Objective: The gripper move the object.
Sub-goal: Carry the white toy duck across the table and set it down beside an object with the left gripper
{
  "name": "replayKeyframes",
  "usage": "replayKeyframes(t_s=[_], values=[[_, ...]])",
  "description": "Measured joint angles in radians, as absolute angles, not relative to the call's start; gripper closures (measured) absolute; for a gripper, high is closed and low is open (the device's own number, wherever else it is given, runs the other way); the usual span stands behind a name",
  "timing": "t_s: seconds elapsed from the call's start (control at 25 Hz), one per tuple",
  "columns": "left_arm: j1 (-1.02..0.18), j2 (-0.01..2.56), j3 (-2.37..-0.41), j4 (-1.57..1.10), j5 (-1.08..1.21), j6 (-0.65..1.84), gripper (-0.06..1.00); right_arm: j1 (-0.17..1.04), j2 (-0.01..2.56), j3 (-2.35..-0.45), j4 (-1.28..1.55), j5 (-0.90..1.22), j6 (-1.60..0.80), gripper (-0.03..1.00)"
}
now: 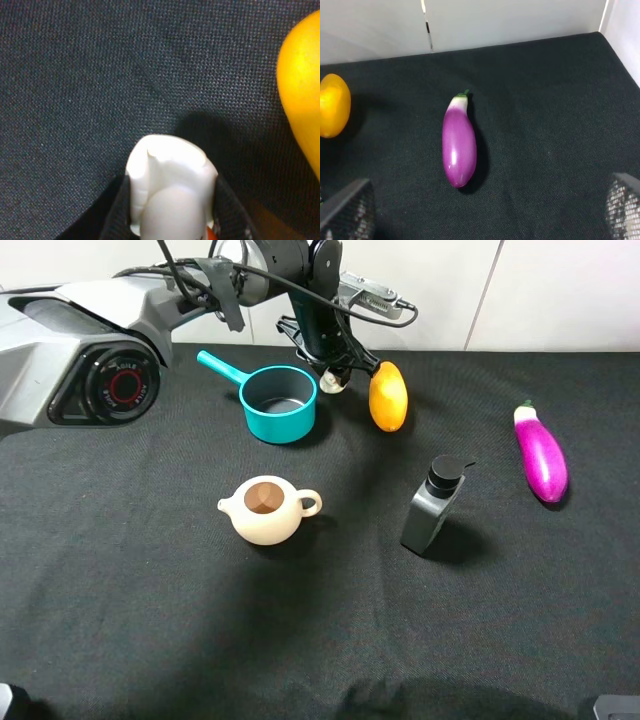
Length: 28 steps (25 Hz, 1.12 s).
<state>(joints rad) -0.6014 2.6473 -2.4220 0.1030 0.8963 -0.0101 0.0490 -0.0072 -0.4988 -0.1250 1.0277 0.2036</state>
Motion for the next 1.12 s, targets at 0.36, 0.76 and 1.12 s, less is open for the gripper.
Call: replayKeyframes(t_s=[0.36, 0.76, 1.12], values=[[-0.601, 2.647, -2.422, 0.103, 0.894, -0.01, 0.52, 0.049, -0.007, -0.499, -0.125, 1.028, 0.204, 0.27], [-0.601, 2.647, -2.422, 0.103, 0.893, -0.01, 0.51, 0.049, -0.007, -0.499, -0.125, 1.028, 0.204, 0.27], [-0.601, 2.647, -2.422, 0.103, 0.889, -0.01, 0.38, 0.049, -0.007, -0.499, -0.125, 1.028, 0.204, 0.27]])
